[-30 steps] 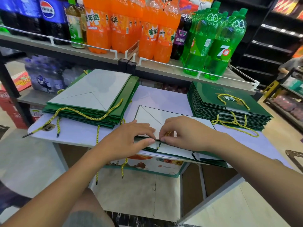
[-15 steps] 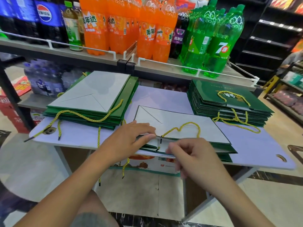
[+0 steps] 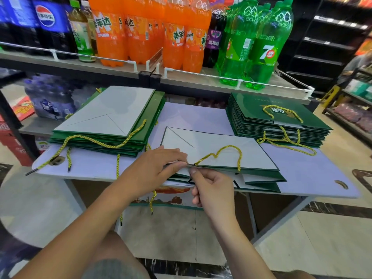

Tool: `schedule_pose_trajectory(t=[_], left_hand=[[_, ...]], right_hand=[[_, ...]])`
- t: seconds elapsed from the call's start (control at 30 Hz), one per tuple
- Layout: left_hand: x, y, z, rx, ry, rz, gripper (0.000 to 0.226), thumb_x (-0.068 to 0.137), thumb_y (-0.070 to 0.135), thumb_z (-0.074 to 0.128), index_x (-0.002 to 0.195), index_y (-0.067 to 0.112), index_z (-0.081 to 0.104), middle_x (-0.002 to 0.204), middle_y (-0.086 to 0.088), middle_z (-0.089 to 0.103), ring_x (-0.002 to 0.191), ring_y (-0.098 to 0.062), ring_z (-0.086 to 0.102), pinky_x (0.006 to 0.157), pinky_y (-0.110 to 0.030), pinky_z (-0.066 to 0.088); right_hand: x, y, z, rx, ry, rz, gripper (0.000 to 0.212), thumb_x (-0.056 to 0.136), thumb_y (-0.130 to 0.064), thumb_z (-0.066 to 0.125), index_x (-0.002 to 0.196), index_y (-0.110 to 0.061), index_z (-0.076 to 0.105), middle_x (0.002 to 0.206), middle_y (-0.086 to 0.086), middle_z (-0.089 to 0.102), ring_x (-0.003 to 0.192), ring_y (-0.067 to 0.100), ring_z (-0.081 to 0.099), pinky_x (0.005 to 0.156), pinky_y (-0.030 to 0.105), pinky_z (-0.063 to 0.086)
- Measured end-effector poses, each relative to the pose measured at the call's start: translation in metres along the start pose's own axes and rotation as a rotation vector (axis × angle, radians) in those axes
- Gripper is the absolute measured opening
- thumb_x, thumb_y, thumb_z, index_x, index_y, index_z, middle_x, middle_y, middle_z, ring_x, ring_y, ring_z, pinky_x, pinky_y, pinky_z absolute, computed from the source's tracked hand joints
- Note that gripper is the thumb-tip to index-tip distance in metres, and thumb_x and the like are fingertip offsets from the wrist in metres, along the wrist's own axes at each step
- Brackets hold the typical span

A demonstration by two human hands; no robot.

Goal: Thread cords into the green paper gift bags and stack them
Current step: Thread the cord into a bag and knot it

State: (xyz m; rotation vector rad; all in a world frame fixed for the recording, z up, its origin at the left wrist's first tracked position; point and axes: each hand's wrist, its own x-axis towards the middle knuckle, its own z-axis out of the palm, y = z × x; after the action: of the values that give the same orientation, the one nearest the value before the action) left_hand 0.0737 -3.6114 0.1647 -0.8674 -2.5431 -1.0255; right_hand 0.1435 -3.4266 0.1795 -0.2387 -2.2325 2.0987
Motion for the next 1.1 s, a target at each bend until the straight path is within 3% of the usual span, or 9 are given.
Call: schedule_pose_trajectory(t=[0.2, 0.4, 0.67, 0.8, 1.1], left_hand=[[0.000, -0.002, 0.003, 0.020, -0.007, 0.016, 0.043, 0.103, 0.055, 0.041, 0.125, 0.033, 0.070, 0.132, 0.028, 0.063, 0.134, 0.006, 0.049, 0.119, -0.043, 0.037], [-0.001, 0.003, 0.000, 0.024, 0.000, 0.053, 0.035, 0.104, 0.054, 0.042, 0.120, 0.037, 0.068, 0.137, 0.029, 0.057, 0.133, 0.004, 0.050, 0.117, -0.047, 0.040], [0.002, 0.019, -0.001, 0.099, 0.064, 0.126, 0.023, 0.089, 0.050, 0.060, 0.104, 0.037, 0.070, 0.114, 0.019, 0.072, 0.105, -0.005, 0.066, 0.090, -0.041, 0.055], [0.003, 0.016, 0.000, 0.107, 0.045, 0.106, 0.018, 0.091, 0.049, 0.054, 0.107, 0.041, 0.061, 0.118, 0.023, 0.070, 0.104, -0.006, 0.066, 0.091, -0.041, 0.054], [0.003, 0.019, 0.002, 0.137, 0.082, 0.097, 0.022, 0.097, 0.051, 0.051, 0.103, 0.037, 0.068, 0.105, 0.022, 0.072, 0.083, -0.005, 0.063, 0.073, -0.026, 0.048]], right_hand=[[-0.001, 0.005, -0.002, -0.057, 0.007, -0.069, 0.022, 0.098, -0.021, 0.067, 0.082, -0.007, 0.073, 0.050, 0.006, 0.059, 0.037, 0.017, 0.050, 0.044, 0.023, 0.042], [0.000, 0.004, -0.003, -0.033, -0.013, -0.040, 0.020, 0.097, -0.017, 0.069, 0.079, -0.009, 0.073, 0.051, 0.006, 0.059, 0.036, 0.016, 0.049, 0.043, 0.022, 0.041], [0.002, 0.004, -0.004, 0.021, -0.028, -0.018, 0.020, 0.098, -0.011, 0.064, 0.082, -0.004, 0.073, 0.051, 0.008, 0.056, 0.034, 0.014, 0.045, 0.042, 0.024, 0.038], [0.004, 0.005, -0.006, 0.035, -0.052, -0.008, 0.018, 0.099, -0.016, 0.067, 0.087, -0.006, 0.076, 0.051, 0.008, 0.056, 0.036, 0.016, 0.046, 0.044, 0.024, 0.039], [0.003, 0.002, -0.010, 0.042, -0.077, 0.026, 0.019, 0.099, -0.017, 0.067, 0.092, 0.000, 0.074, 0.051, 0.005, 0.056, 0.036, 0.014, 0.045, 0.041, 0.021, 0.039]])
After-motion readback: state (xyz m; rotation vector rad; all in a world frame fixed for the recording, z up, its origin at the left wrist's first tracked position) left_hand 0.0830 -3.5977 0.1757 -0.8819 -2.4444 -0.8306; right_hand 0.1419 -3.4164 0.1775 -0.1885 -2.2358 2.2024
